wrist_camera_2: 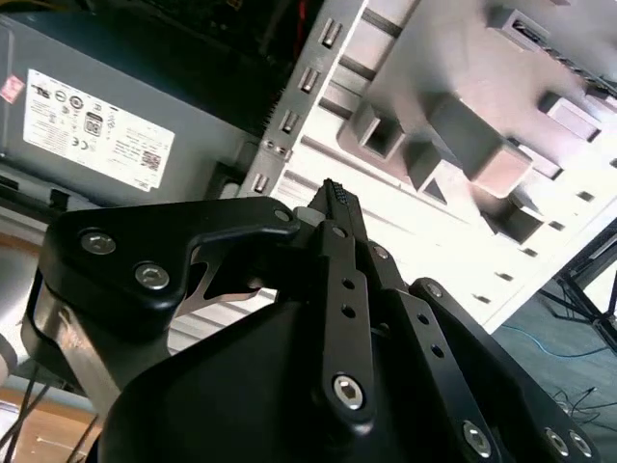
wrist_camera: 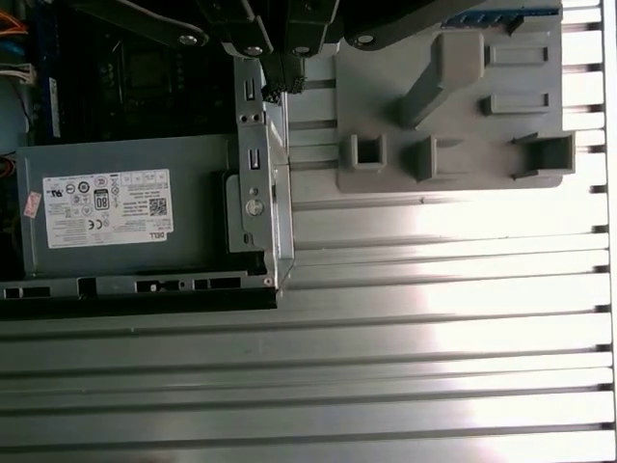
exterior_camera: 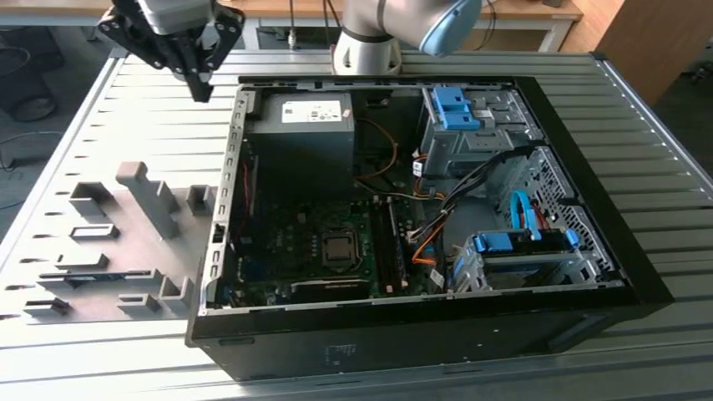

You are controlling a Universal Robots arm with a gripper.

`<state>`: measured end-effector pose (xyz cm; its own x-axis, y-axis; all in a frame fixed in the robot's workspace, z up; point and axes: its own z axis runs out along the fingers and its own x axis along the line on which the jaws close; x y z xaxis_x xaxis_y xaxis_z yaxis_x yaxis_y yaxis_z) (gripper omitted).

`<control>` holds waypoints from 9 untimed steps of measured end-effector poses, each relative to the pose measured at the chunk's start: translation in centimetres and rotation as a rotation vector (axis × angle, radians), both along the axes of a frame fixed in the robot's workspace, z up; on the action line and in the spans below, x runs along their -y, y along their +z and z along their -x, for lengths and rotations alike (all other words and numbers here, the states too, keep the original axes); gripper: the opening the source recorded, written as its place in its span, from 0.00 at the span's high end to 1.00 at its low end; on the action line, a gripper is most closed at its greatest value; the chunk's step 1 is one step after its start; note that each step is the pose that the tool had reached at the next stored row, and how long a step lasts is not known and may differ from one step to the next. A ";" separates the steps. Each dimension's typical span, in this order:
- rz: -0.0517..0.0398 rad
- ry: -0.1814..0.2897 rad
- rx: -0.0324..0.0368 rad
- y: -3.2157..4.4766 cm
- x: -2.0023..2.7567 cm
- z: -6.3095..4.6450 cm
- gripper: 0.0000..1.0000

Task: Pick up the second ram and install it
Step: 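Reach for the second ram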

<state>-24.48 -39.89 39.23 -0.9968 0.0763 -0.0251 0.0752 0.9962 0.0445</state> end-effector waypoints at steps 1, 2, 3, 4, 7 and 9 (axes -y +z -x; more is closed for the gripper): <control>0.0000 0.000 0.0000 0.00 0.00 0.3 0.89; 0.0000 0.000 0.0000 -0.01 0.00 0.6 0.89; 0.0000 0.000 0.0000 -0.02 0.00 0.9 0.89; 0.0001 0.000 -0.0001 -0.02 0.00 1.2 0.89; 0.0001 0.000 0.0000 -0.04 0.00 1.9 0.89; 0.0001 0.000 -0.0001 -0.05 0.00 2.4 0.89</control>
